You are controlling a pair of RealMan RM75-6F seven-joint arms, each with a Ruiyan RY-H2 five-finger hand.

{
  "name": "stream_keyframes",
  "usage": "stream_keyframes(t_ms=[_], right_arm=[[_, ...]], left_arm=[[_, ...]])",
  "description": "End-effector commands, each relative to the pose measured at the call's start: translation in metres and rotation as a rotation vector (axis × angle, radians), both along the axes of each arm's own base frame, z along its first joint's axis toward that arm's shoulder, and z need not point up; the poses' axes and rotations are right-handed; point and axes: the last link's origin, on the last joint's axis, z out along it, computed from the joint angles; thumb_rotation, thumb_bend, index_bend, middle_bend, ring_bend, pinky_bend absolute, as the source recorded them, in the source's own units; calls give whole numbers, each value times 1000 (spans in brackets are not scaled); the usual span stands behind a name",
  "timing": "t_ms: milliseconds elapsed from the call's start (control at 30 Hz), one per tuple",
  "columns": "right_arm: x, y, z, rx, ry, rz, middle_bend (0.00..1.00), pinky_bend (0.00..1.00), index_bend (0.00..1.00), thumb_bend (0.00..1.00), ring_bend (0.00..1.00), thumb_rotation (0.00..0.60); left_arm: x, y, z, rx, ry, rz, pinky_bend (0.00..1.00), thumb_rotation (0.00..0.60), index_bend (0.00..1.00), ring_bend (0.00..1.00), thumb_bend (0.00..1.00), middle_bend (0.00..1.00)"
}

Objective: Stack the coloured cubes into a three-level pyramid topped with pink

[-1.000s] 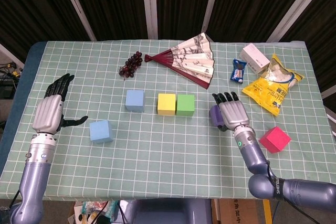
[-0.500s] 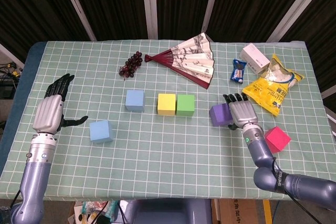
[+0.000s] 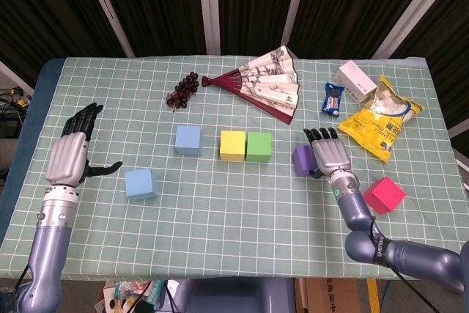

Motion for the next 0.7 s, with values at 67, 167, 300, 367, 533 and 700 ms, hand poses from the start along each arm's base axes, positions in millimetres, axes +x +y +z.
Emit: stream_keyframes(t_ms=[67,167,300,367,533,700], right_arm=[[3,-2,-2,-5,-10,5,120,0,0,236,61,600],[6,-3,-5,-6,-17,9,120,0,0,236,62,600],[9,-4,-9,-7,-22,16,120,0,0,236,62,600],[9,-4,-10,-5,-17,17,122,0,0,236,61,600],[5,-5,-11,-8,-3,-3,251,0,0,235,88,600],[-1,-6,-8,-22,4,-27,355,0,0,235,161,600]], left_arm=[[-1,0,0,1,1,2,0,600,0,0,110,0],[-1,1,0,1,0,5,0,600,0,0,110,0],[-2,1,0,3,0,8,0,600,0,0,110,0],[-2,1,1,4,-1,9,0,600,0,0,110,0],[-3,2,1,2,-1,12,0,600,0,0,110,0],[-3,2,0,-3,3,14,0,600,0,0,110,0]])
